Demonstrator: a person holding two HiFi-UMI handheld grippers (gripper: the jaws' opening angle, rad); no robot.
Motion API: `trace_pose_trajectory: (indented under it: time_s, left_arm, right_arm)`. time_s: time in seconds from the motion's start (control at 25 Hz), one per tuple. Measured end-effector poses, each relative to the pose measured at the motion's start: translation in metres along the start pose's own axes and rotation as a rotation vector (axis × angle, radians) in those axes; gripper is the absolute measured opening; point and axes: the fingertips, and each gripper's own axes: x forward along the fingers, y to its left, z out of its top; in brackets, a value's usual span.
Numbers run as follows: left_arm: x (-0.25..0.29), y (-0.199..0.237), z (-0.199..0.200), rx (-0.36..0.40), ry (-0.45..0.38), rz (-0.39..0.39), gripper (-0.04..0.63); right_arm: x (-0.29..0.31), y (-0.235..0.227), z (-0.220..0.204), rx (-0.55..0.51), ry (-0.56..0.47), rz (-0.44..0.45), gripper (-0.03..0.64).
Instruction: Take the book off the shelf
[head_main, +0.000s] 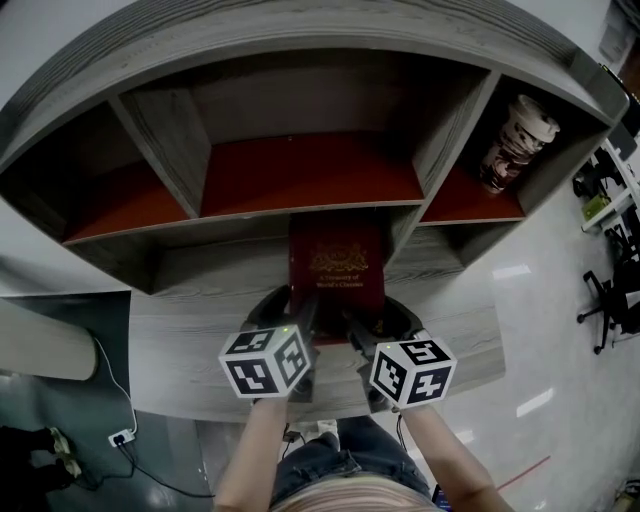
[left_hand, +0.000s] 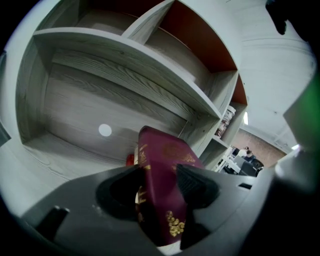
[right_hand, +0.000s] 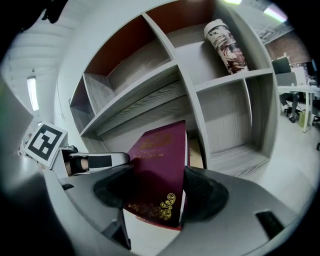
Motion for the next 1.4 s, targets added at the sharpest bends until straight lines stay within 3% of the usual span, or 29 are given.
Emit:
trace_pose_trajectory:
  time_s: [0.88, 1.4]
  left_arm:
    - [-0.074, -0.013, -0.002, 0.075, -0.110, -0.013, 0.224]
    - [-0.122, -0.013, 0.011, 0.115, -0.212, 0.010, 0.222]
  right_arm:
    - [-0.051, 0.048, -0.010, -0.047, -0.121, 0.049, 0.295]
    - [-0.071, 0.085, -0.005, -0.083, -0.193, 0.123, 0.293]
